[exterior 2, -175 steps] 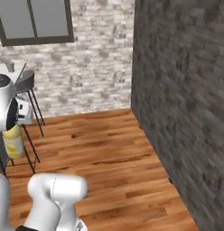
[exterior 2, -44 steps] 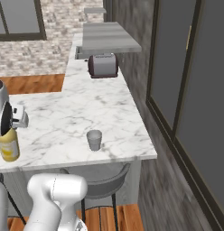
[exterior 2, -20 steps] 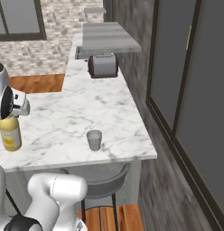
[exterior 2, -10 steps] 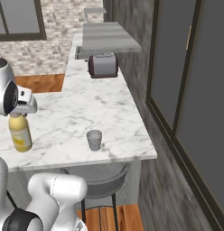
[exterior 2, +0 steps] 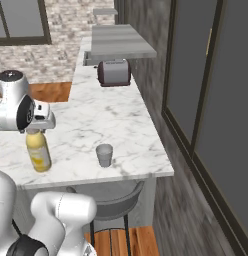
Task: There is a wine glass and glass cup on the dining counter. Place the wine bottle next to the wine glass and the juice bottle next to the glass cup.
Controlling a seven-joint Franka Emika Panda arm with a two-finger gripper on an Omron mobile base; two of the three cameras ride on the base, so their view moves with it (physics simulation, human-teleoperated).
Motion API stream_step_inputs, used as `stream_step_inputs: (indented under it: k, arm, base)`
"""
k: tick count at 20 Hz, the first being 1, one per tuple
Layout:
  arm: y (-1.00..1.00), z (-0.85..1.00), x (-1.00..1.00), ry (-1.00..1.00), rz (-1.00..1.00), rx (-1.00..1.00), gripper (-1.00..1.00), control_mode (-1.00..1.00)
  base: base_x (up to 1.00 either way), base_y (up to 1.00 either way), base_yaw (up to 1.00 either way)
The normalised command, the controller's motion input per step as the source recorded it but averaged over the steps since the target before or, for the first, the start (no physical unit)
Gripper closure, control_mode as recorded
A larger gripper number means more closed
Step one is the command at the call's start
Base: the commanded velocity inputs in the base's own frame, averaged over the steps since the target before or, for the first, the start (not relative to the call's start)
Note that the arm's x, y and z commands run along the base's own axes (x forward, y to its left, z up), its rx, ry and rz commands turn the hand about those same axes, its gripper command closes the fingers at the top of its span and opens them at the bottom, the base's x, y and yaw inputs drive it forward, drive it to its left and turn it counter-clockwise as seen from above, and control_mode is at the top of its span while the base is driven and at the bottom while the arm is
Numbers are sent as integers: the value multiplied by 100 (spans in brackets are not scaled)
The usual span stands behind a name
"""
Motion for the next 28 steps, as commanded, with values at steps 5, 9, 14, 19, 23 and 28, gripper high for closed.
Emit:
stream_step_inputs:
  k: [5,9,14,19,23,28]
  arm:
    - [-36,-15,36,0,0,-5,100,-100]
    - [-30,-19,47,0,0,-3,100,-100]
    - [-30,-22,45,0,0,-4,100,-100]
    - [-24,-26,45,0,0,-2,100,-100]
    - [-20,-23,41,0,0,-2,100,-100]
    - [-8,-26,25,0,0,0,100,-100]
  base:
    - [0,0,0]
    - [0,0,0]
    - [0,0,0]
    - [0,0,0]
    - [0,0,0]
    - [0,0,0]
